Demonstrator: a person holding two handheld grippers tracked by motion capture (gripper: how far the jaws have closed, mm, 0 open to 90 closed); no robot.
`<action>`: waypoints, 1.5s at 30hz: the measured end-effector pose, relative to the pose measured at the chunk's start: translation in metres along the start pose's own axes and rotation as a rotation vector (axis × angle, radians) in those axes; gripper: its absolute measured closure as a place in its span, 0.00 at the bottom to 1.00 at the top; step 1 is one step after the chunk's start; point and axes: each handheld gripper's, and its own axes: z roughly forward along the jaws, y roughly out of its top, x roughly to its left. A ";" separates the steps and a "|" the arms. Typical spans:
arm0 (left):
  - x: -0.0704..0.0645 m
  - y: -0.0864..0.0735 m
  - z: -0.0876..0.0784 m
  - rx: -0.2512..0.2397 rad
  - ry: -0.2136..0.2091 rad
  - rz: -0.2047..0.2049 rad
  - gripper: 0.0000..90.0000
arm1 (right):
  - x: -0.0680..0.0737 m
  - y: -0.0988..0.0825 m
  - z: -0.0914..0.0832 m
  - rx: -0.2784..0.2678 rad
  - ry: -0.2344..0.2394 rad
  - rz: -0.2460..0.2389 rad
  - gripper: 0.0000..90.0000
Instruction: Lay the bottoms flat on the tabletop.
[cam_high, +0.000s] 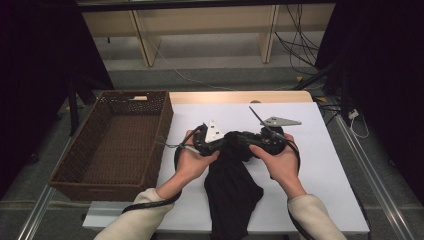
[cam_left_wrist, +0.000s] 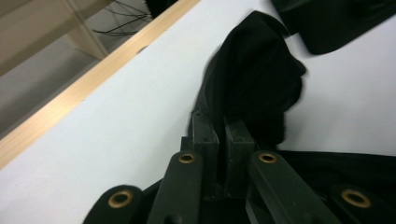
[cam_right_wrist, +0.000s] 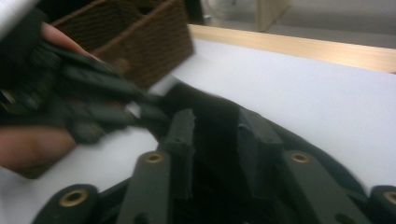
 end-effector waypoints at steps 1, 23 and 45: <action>0.004 -0.001 -0.002 0.001 0.012 -0.014 0.95 | -0.004 -0.003 -0.003 0.001 -0.021 0.004 0.72; 0.052 -0.024 -0.009 0.058 0.099 -0.166 0.94 | 0.011 -0.089 0.003 0.465 0.001 -0.093 0.97; 0.060 -0.039 0.001 0.136 0.199 -0.175 0.74 | 0.059 -0.094 -0.003 0.442 0.258 -0.080 0.83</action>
